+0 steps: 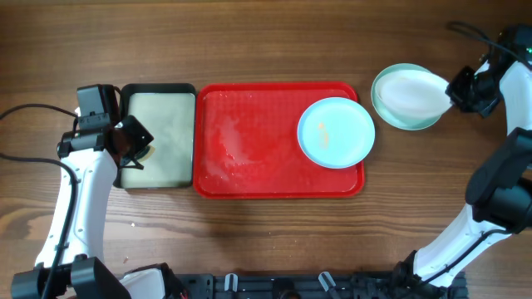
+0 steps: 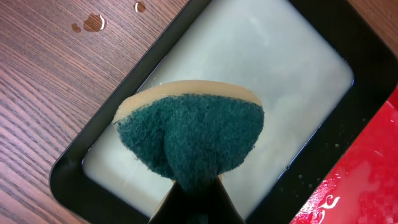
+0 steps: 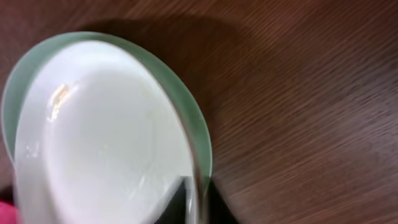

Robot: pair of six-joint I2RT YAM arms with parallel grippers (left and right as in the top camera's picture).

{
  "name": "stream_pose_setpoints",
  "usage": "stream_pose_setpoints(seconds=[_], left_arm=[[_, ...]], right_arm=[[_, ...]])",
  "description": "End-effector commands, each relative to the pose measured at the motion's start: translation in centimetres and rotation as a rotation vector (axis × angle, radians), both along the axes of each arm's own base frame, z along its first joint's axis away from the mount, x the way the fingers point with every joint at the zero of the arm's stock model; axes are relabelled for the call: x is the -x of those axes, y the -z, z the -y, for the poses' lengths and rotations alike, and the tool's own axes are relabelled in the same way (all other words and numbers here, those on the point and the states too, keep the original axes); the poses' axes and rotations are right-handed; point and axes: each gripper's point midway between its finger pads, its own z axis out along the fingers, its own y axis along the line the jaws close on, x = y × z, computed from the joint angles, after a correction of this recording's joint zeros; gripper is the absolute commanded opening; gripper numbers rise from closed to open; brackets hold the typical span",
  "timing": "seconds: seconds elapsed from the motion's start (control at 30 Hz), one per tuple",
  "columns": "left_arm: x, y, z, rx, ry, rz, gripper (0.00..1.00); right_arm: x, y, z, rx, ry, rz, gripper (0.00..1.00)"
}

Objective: Clean dirty plates on tray and stack at the side
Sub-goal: 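Lower the white plate onto the light-blue plate and open right gripper, then grip the light-blue plate rim on the red tray and drag it center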

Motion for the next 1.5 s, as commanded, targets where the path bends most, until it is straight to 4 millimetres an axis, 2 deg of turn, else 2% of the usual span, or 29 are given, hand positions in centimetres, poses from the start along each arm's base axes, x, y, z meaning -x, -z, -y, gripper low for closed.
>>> stream_pose_setpoints(seconds=[0.0, 0.13, 0.3, 0.53, 0.67, 0.73, 0.8, 0.93, 1.07, 1.2, 1.33, 1.4, 1.43, 1.47], left_arm=[[-0.2, -0.6, 0.2, 0.0, 0.019, 0.024, 0.04], [-0.2, -0.6, 0.2, 0.0, 0.019, 0.024, 0.04], [-0.2, -0.6, 0.1, 0.0, 0.019, 0.025, 0.04], [-0.4, -0.6, 0.2, -0.004, 0.03, 0.03, 0.04], [-1.1, -0.9, 1.8, 0.048, 0.157, 0.063, 0.04], [-1.2, -0.9, 2.3, 0.063, 0.184, 0.069, 0.04], [-1.2, -0.9, 2.4, 0.062, 0.201, 0.07, 0.04], [-1.2, -0.9, 2.4, 0.064, 0.204, 0.07, 0.04], [-1.3, -1.0, 2.9, 0.09, 0.217, 0.078, 0.04], [-1.3, -1.0, 3.1, 0.097, 0.219, 0.08, 0.04], [-1.3, -1.0, 3.1, 0.097, 0.219, 0.08, 0.04], [-1.3, -1.0, 3.1, 0.097, 0.219, 0.08, 0.04], [-1.3, -1.0, 3.1, 0.097, 0.219, 0.08, 0.04], [-1.3, -1.0, 3.1, 0.097, 0.219, 0.08, 0.04]], right_arm=[[0.2, -0.5, -0.4, 0.005, -0.011, 0.006, 0.5], [0.9, -0.4, -1.7, -0.052, -0.07, -0.015, 0.66], [1.8, -1.8, -5.0, -0.124, -0.129, -0.071, 0.61], [3.7, -2.1, -11.4, -0.144, -0.356, -0.188, 0.59], [4.4, -2.1, -14.6, -0.135, -0.455, -0.23, 0.56], [4.6, -1.9, -15.3, -0.1, -0.485, -0.252, 0.55], [4.9, -1.6, -16.3, -0.069, -0.524, -0.273, 0.5], [5.8, -0.3, -18.2, -0.067, -0.577, -0.301, 0.49], [6.5, 1.6, -17.9, -0.015, -0.589, -0.33, 0.47], [6.7, 2.8, -17.8, -0.01, -0.582, -0.328, 0.4], [6.3, 3.2, -17.9, -0.006, -0.565, -0.307, 0.23], [6.0, 3.2, -18.3, -0.018, -0.567, -0.293, 0.11], [6.0, 3.2, -18.7, -0.039, -0.569, -0.285, 0.06], [5.8, 3.1, -19.5, -0.078, -0.574, -0.269, 0.04]])
